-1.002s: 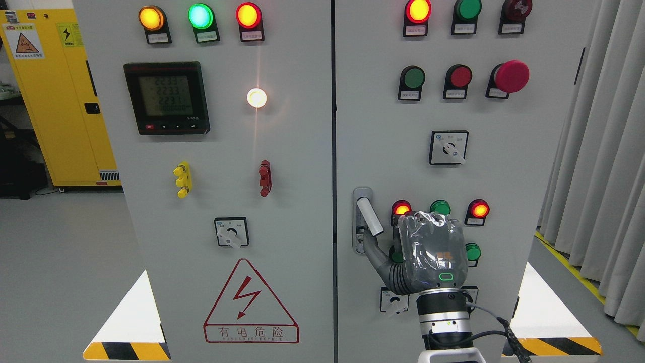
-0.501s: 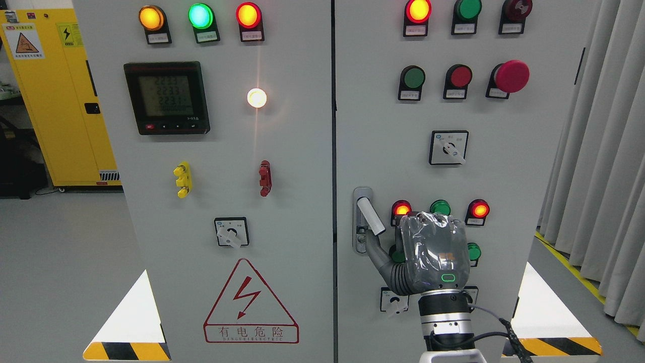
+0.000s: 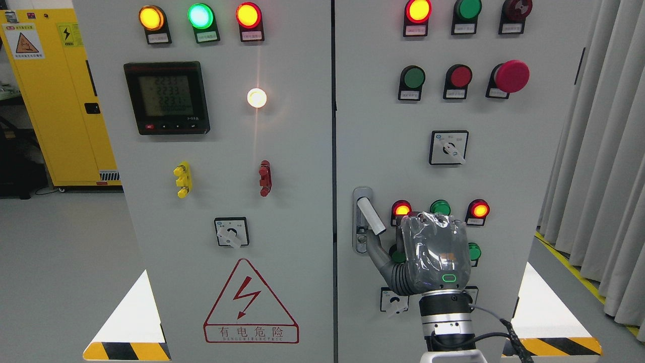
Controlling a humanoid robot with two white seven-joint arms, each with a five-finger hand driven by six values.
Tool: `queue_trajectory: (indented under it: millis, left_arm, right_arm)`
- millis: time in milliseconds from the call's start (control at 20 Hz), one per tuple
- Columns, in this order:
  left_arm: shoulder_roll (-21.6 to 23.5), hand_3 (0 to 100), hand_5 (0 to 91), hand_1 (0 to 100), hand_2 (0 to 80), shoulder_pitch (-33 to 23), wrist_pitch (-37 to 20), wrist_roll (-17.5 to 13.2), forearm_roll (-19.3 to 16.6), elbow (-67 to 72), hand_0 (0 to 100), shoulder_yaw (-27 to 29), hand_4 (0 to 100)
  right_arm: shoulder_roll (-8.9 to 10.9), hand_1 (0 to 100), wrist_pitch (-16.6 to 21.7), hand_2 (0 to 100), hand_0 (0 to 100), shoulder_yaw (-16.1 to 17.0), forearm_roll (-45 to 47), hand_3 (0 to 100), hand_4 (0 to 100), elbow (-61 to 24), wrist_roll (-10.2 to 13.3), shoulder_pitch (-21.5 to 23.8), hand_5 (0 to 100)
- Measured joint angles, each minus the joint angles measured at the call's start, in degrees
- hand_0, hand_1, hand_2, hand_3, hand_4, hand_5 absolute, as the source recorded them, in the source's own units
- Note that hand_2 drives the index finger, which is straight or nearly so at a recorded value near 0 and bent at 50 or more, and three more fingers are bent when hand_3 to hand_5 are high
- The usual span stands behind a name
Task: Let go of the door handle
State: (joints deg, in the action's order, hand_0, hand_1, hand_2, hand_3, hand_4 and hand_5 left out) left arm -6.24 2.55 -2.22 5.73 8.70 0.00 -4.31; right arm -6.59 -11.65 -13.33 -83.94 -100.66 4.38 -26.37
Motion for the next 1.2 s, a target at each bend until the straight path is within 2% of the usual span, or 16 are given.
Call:
queue_trajectory:
  millis: [1203]
  left_arm:
    - [0.0, 0, 0.0, 56, 0.0, 0.0, 0.0, 0.0, 0.0, 0.0, 12, 0.0, 0]
  right_arm:
    - [0.06, 37, 0.0, 93, 52, 0.4, 0.0, 100, 100, -0.5, 0.0, 0.2, 100]
